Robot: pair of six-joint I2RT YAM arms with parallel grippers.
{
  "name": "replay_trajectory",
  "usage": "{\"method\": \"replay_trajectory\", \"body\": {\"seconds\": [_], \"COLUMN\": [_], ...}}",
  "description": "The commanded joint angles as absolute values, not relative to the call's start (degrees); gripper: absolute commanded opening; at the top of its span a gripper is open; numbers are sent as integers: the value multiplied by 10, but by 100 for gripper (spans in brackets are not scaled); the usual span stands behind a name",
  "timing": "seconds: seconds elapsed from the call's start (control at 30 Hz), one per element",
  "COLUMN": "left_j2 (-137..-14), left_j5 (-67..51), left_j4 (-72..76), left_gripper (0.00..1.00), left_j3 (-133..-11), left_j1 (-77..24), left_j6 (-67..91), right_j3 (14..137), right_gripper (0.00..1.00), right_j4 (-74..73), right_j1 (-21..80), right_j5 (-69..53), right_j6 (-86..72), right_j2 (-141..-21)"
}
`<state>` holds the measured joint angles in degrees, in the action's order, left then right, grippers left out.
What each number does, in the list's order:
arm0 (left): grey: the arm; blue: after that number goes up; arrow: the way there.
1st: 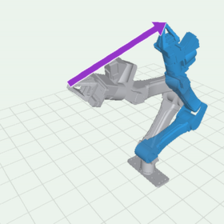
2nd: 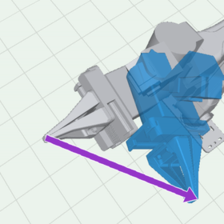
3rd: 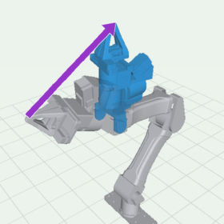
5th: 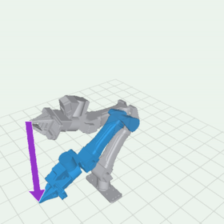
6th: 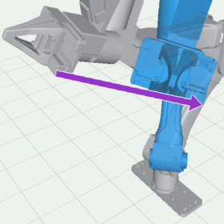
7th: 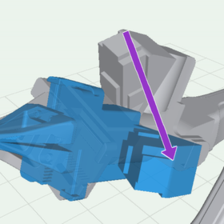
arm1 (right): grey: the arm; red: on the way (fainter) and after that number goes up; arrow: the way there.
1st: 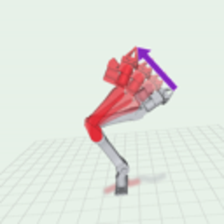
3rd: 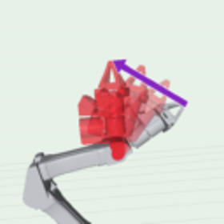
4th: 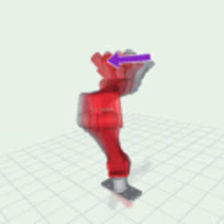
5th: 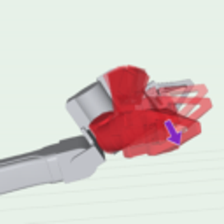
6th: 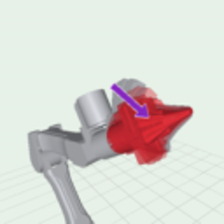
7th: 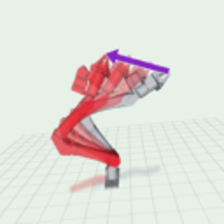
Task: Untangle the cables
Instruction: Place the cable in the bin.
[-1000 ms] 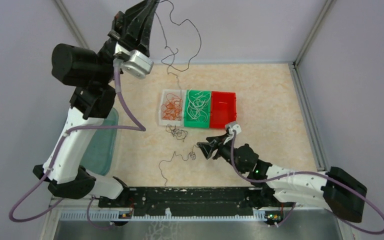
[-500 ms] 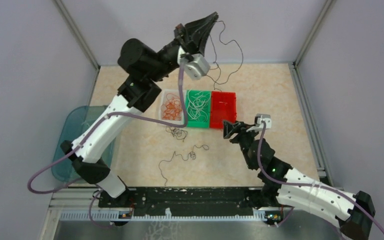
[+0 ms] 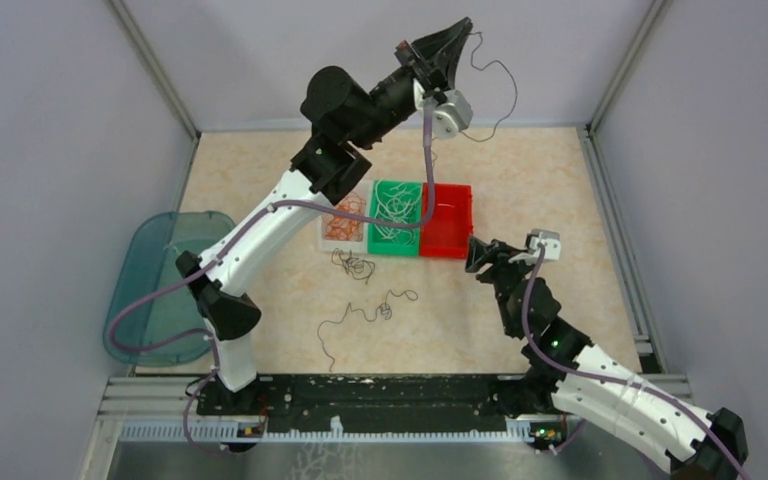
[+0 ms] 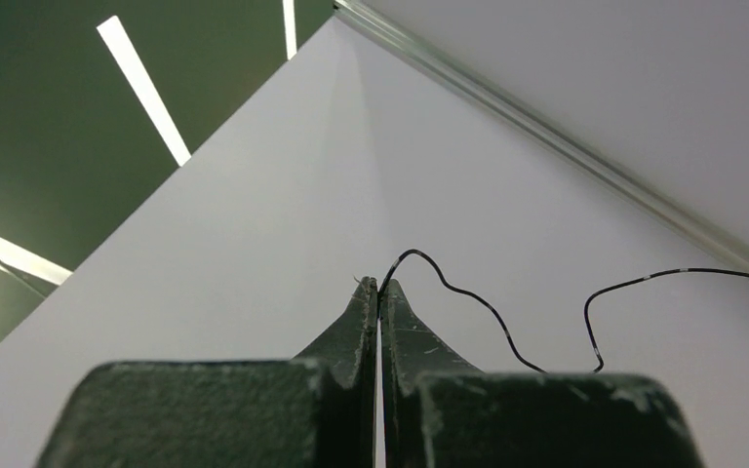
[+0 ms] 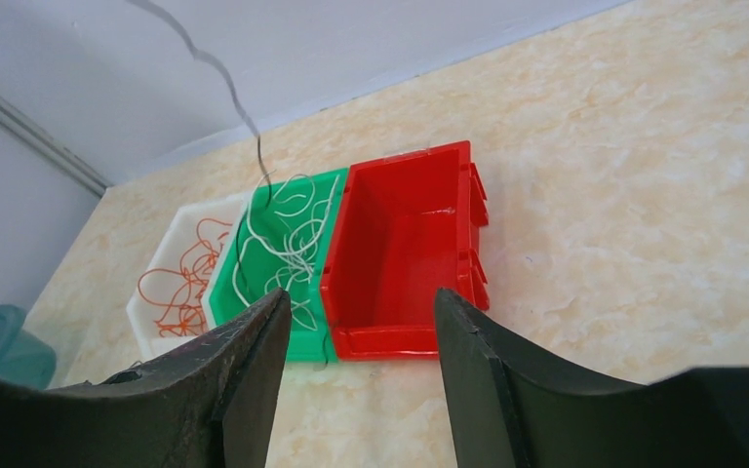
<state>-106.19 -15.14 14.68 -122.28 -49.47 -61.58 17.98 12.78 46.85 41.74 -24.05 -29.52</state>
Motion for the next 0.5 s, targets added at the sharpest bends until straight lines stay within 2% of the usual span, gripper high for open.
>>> {"method": "replay_trajectory", "body": {"seconds": [0.0,0.23,0.47], "left_j2": [-1073,-1087,-1083], "left_j5": [-133,-124,-126], "left_j4": [180,193,212], "left_gripper": [0,0,0], "left_j3": [-1283,-1275,-1210], "left_j1": [-499,-499,-497], "left_j6": [-629,-673,-703], "right_j3": [183,188,185], "right_gripper": [56,56,56], "right_j4": [151,145,121], "right_j1": [461,456,448], "right_j5": [399,403,413], "right_j6": [-231,-236,-237], "right_j2": [-302,-316,-292]}}
